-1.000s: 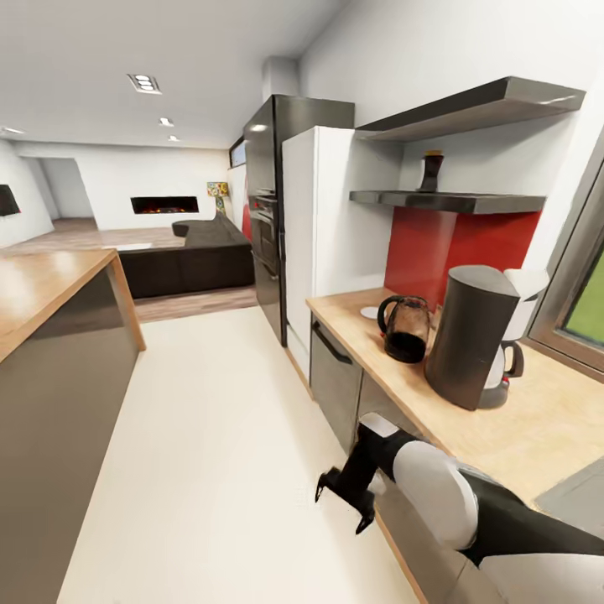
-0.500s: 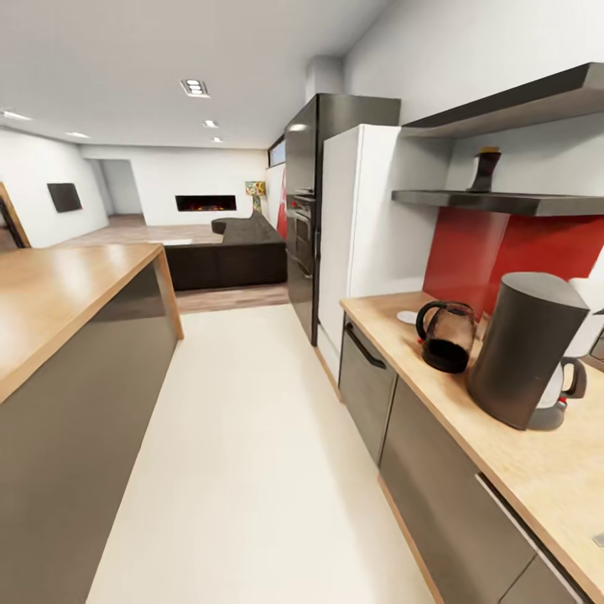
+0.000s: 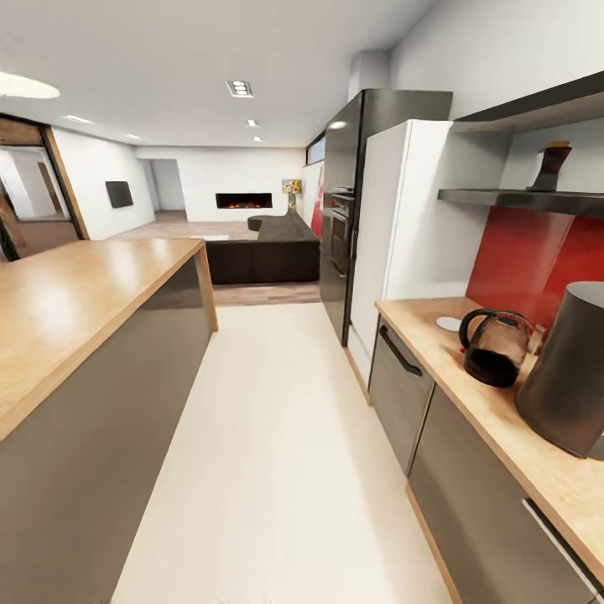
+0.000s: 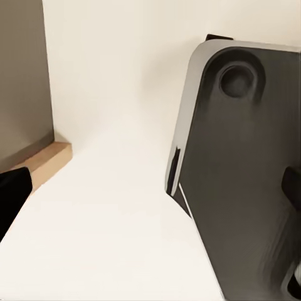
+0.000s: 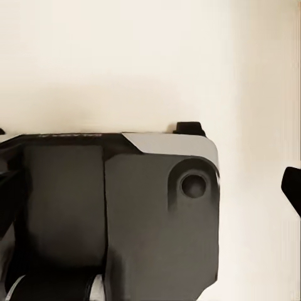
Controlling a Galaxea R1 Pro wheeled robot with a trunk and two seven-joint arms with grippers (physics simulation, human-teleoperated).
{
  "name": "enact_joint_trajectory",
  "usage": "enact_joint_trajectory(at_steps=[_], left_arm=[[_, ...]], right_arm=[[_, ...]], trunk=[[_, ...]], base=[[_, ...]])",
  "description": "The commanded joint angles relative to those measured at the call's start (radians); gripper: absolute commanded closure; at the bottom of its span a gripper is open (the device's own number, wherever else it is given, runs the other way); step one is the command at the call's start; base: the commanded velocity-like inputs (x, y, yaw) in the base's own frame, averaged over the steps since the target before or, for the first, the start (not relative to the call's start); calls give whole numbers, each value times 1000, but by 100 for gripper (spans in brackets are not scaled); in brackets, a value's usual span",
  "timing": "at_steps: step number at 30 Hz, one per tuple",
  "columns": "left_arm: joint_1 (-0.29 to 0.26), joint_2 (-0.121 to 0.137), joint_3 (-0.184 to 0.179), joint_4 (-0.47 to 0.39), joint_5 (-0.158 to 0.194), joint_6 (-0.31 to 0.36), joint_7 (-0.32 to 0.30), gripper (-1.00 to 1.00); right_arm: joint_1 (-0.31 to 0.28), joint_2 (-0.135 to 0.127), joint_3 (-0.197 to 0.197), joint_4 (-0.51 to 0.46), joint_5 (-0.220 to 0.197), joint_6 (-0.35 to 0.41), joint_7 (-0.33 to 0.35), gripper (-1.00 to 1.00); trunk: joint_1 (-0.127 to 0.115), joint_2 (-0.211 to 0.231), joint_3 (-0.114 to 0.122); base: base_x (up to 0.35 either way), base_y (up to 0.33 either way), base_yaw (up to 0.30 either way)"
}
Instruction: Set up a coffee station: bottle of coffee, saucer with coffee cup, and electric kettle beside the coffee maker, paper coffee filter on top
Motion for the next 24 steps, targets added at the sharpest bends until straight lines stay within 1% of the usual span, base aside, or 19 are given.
enact_joint_trajectory(at_steps=[1, 4, 7, 14, 24], left_arm=[[-1, 0, 6, 1, -5, -4, 2, -100], [-1, 0, 6, 1, -5, -14, 1, -100], [-1, 0, 5, 1, -5, -40, 0, -100], [-1, -1, 3, 1, -5, -58, 0, -100], [-1, -3, 3, 0, -5, -60, 0, -100]], right_arm=[[1, -3, -8, -2, 17, -12, 1, -100], [4, -8, -8, -3, 25, -45, 5, -100], [6, -11, -9, -5, 27, -58, 6, -100], [6, -8, -9, -8, 28, -63, 6, -100], [6, -6, -14, -9, 20, -63, 5, -100]], trunk=[[1, -2, -3], [1, -2, -4], [1, -2, -4], [1, -2, -4], [1, -2, -4]], base=[[0, 0, 278], [0, 0, 230], [0, 0, 93], [0, 0, 17], [0, 0, 0]])
